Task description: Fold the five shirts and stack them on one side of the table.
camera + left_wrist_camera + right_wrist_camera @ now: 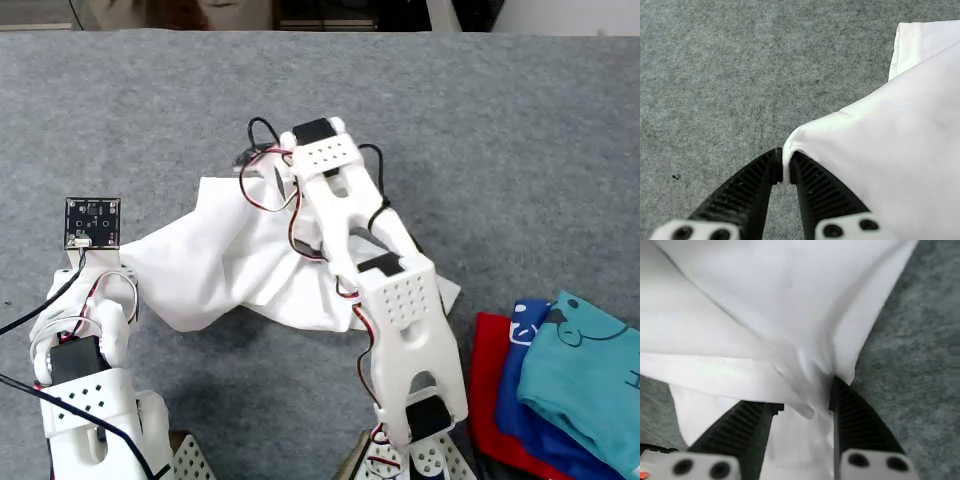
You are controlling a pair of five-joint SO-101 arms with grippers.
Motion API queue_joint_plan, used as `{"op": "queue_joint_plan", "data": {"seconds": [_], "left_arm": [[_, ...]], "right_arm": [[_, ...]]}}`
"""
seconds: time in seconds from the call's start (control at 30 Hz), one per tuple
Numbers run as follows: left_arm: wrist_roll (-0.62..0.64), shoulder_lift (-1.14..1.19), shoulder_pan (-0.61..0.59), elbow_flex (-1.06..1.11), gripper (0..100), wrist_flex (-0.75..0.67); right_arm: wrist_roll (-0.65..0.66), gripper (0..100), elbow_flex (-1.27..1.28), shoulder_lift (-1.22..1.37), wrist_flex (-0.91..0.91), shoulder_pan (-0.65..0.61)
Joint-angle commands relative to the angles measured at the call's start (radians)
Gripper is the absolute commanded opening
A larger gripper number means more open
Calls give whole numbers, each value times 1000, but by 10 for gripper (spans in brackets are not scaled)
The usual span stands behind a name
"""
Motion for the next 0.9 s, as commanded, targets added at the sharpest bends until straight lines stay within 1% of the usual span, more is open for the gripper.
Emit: {"op": "queue_joint_plan", "data": {"seconds": [0.0, 0.17, 0.3, 0.6, 0.87], "left_arm": [[-5, -12, 2, -5, 18, -17], [-5, -12, 2, -5, 18, -17], [-5, -12, 2, -5, 18, -17], [-5, -12, 2, -5, 18, -17], [-5, -12, 2, -5, 18, -17]], "right_arm": [[-40, 168, -35, -131, 28, 15], [-75, 168, 31, -213, 35, 19], [-78, 168, 105, -254, 31, 2], [-106, 167, 249, -265, -66, -13], [-107, 165, 246, -263, -129, -13]]}}
